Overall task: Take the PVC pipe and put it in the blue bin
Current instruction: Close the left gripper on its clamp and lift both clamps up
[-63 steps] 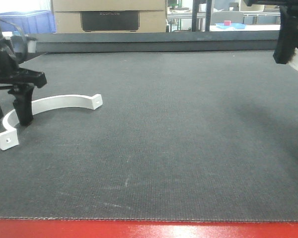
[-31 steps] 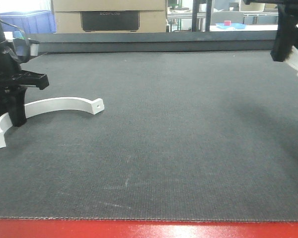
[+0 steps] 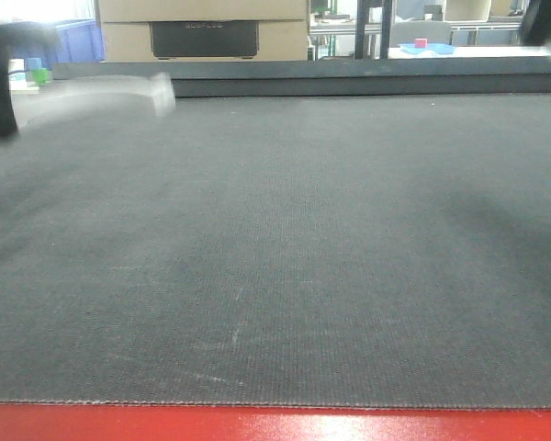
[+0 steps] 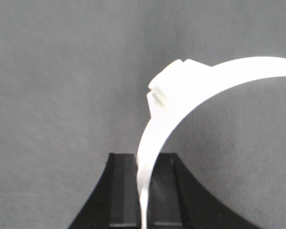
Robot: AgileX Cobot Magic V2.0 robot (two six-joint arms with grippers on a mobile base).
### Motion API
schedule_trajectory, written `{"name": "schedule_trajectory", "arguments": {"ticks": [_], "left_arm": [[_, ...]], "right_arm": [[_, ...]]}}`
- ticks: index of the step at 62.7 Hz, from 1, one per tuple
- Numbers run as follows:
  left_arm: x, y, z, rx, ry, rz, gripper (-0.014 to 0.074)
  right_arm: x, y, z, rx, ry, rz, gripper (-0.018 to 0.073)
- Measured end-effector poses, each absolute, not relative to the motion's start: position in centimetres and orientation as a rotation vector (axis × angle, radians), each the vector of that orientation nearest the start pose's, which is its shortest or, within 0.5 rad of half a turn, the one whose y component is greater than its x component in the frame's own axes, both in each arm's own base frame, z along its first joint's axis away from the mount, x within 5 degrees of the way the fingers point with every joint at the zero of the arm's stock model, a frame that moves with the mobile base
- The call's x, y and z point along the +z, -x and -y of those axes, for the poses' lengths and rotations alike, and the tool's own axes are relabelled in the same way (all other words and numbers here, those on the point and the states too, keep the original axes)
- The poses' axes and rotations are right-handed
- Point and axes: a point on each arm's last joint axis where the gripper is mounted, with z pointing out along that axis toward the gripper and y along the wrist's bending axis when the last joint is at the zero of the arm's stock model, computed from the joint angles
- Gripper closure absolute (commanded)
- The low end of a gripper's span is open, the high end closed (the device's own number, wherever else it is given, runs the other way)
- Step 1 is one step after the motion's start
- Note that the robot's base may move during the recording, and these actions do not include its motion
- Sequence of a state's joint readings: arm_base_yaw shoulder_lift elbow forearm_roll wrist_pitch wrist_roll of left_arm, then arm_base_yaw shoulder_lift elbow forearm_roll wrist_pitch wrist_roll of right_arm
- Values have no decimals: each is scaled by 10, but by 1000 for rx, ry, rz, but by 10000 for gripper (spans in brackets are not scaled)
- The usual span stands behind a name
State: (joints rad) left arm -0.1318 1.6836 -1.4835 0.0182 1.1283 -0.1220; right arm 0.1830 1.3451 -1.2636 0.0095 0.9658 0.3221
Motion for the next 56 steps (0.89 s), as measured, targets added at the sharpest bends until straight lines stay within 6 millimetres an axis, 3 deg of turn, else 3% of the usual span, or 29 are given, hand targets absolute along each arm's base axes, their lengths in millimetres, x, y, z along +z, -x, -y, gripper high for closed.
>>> {"name": "schedule_trajectory", "arguments": {"ticks": [12, 26, 37, 56], "left_arm": [[366, -315, 49, -99, 14, -2587, 707], [413, -274, 53, -183, -18, -2274, 707], [415, -238, 47, -217, -21, -2082, 707], [387, -162, 32, -255, -19, -1833, 707]], "right_arm": [[387, -252, -47, 236, -117, -2356, 728], [394, -227, -42, 218, -17, -2145, 728], [384, -200, -36, 209, 5, -2021, 728], [378, -144, -24, 205, 25, -1824, 728]]}}
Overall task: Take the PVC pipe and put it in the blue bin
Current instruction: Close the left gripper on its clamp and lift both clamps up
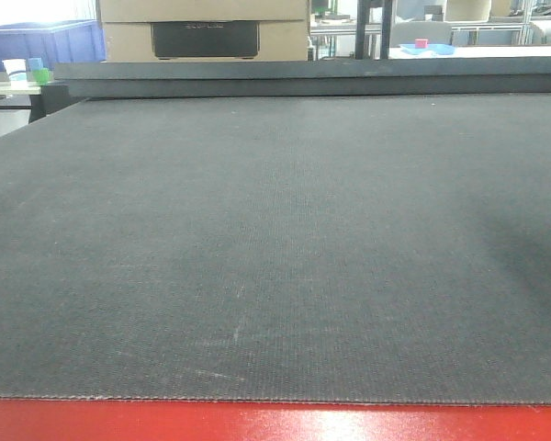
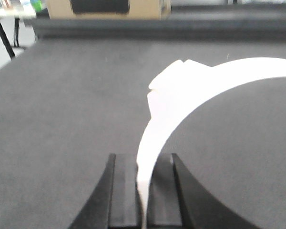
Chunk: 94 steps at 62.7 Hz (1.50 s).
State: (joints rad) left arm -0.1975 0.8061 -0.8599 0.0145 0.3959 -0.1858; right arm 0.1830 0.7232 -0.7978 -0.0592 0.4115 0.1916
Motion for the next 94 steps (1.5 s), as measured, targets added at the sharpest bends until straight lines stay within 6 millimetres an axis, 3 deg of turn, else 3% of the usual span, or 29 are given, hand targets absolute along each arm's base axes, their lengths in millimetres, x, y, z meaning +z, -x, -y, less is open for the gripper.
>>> {"name": "schedule_trajectory", "arguments": {"ticks": [12, 25, 44, 94], "left_arm": [[390, -128, 25, -270, -18, -1722, 707], [403, -105, 21, -283, -17, -1605, 707], [403, -103, 20, -284, -17, -1599, 707], [404, -103, 19, -235, -40, -1595, 707]], "right_arm": [[394, -119, -20, 213, 29, -1682, 728], [403, -110, -18, 217, 33, -1597, 728], [403, -111, -14, 55, 120, -1578, 728], [402, -111, -16, 145, 73, -1588, 728]]}}
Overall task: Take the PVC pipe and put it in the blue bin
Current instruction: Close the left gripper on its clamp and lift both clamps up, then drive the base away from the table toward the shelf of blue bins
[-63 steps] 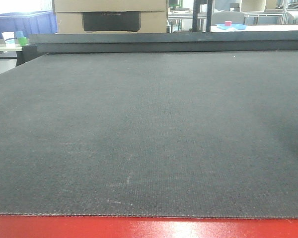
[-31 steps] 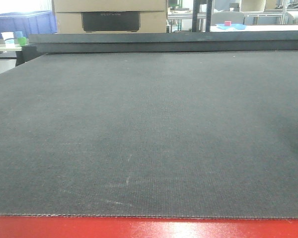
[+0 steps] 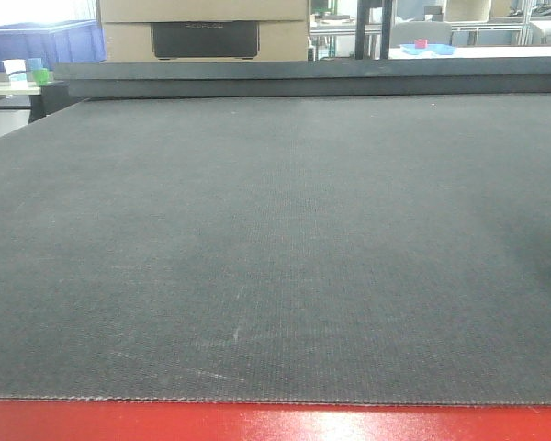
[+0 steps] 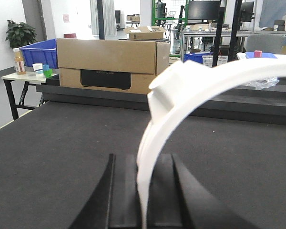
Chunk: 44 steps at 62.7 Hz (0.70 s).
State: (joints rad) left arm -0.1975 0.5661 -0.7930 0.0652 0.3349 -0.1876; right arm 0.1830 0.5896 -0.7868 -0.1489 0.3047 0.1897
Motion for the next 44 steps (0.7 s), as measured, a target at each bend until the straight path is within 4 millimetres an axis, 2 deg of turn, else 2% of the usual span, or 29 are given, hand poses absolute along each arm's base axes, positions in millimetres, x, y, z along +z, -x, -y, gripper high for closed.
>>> {"name": "schedule_trajectory", "arguments": {"ticks": [44], "left_arm": [[404, -103, 19, -235, -41, -1593, 707]], "right_arm": [[402, -111, -16, 145, 73, -1588, 728]]}}
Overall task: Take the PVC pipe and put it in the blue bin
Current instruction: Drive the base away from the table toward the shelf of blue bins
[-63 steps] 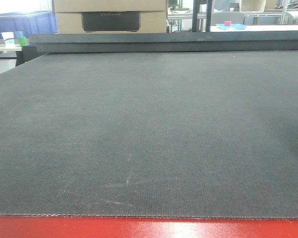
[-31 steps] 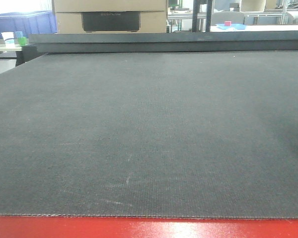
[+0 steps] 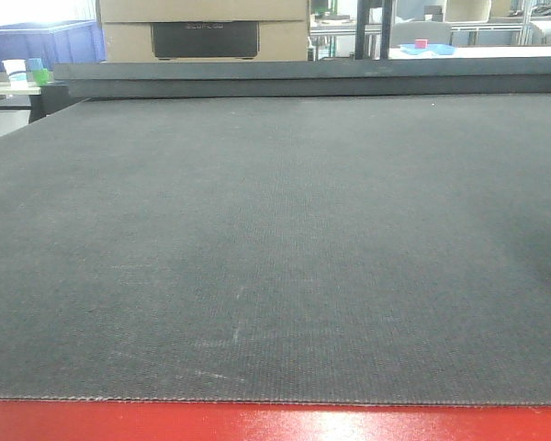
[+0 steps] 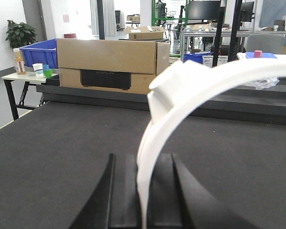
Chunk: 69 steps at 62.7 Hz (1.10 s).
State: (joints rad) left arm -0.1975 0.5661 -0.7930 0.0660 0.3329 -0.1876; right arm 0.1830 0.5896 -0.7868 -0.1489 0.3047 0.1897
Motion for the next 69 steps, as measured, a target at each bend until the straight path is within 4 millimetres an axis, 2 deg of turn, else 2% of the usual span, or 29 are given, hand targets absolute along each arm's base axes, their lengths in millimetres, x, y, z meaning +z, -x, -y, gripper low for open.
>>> {"name": "schedule_trajectory", "arguments": {"ticks": [69], "left_arm": [[404, -103, 18, -233, -42, -1590, 707]], "right_arm": [[402, -111, -16, 145, 73, -1588, 728]]}}
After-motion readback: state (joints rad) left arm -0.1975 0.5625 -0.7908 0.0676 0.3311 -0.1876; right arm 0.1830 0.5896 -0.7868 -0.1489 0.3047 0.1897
